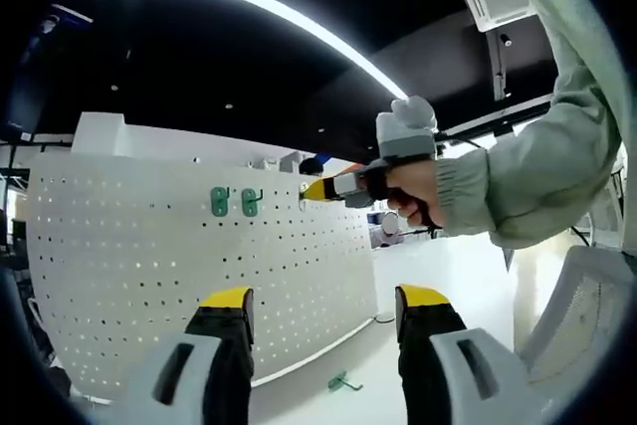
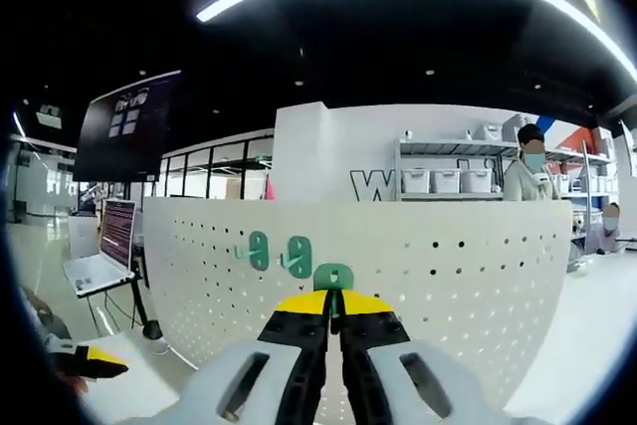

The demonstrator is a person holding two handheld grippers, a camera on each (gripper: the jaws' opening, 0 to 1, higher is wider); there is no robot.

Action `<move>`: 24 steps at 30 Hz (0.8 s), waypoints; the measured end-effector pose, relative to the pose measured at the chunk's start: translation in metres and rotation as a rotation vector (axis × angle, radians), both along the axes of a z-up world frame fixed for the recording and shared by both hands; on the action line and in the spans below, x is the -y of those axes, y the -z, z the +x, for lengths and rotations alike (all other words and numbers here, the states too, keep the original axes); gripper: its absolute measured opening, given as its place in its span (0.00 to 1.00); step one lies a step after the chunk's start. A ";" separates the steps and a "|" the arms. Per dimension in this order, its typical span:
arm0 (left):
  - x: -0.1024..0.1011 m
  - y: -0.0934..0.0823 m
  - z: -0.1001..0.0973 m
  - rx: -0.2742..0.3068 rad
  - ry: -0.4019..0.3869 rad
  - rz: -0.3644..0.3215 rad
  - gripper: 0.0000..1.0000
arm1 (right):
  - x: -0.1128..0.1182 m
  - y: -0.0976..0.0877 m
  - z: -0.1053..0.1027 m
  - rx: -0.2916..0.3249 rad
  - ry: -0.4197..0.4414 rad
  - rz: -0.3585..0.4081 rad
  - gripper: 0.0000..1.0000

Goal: Insert the hook assembly into the mounting plate slot until the hook locks in place.

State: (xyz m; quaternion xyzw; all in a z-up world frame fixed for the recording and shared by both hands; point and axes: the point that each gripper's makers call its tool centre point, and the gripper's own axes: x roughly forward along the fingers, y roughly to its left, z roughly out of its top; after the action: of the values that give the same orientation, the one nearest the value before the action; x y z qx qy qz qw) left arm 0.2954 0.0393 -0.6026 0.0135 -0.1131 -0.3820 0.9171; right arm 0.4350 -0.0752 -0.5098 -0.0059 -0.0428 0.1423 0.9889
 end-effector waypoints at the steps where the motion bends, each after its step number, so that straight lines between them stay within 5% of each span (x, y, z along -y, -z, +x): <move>1: 0.000 0.000 0.000 0.001 -0.001 0.001 0.60 | 0.000 0.000 0.001 0.000 0.003 0.001 0.00; 24: -0.006 -0.008 0.004 -0.004 -0.007 -0.036 0.59 | -0.003 -0.003 0.045 -0.002 0.073 0.008 0.00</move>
State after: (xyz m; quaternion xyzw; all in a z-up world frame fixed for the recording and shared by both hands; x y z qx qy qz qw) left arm 0.2994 0.0454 -0.5948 -0.0034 -0.1181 -0.3767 0.9188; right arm 0.4803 -0.0722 -0.5065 -0.0032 -0.0423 0.1059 0.9935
